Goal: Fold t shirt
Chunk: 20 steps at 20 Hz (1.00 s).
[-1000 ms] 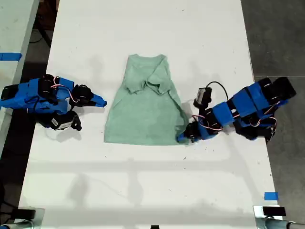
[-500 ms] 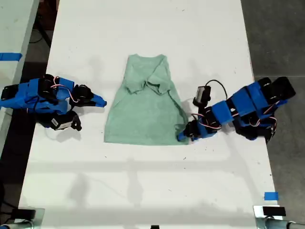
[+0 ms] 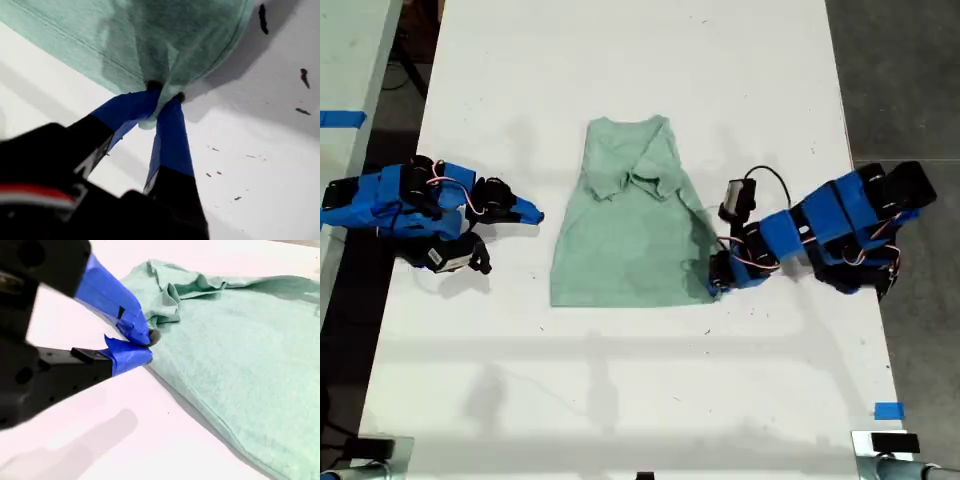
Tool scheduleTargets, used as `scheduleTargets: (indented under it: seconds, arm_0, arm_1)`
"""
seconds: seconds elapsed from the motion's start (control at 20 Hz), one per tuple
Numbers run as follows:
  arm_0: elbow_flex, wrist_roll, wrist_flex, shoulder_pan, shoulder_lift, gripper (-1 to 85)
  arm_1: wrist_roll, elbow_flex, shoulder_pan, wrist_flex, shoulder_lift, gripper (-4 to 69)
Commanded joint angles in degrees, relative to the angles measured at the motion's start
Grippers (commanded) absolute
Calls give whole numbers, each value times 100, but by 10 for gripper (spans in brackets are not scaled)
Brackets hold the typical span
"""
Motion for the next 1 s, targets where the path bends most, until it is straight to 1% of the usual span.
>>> scheduleTargets:
  seconds: [0.0,0.1,0.2,0.3,0.5,0.6,0.7,0.75,0.95]
  arm_0:
    - [132,35,-44,53,26,2]
    - [132,35,-44,44,26,3]
    - [132,35,-44,35,26,4]
    - [132,35,-44,35,26,4]
    - [132,35,-44,26,26,4]
    - [132,35,-44,26,26,4]
    - [132,35,-44,26,26,4]
    - [132,35,-44,26,26,4]
    - [132,35,-44,53,26,4]
  arm_1:
    - [-9,-1028,44,1222,-44,8]
    - [-18,-1854,26,2215,-114,8]
    - [-185,-2716,35,3015,-255,7]
    - [-606,-3393,97,3278,-369,7]
    - [-1679,-4878,237,3366,-1037,7]
    - [-2215,-5651,264,3252,-1564,7]
    - [-2698,-6311,290,3006,-2092,7]
    - [-2892,-6434,308,2786,-2294,7]
    - [-3199,-6363,299,1898,-2944,7]
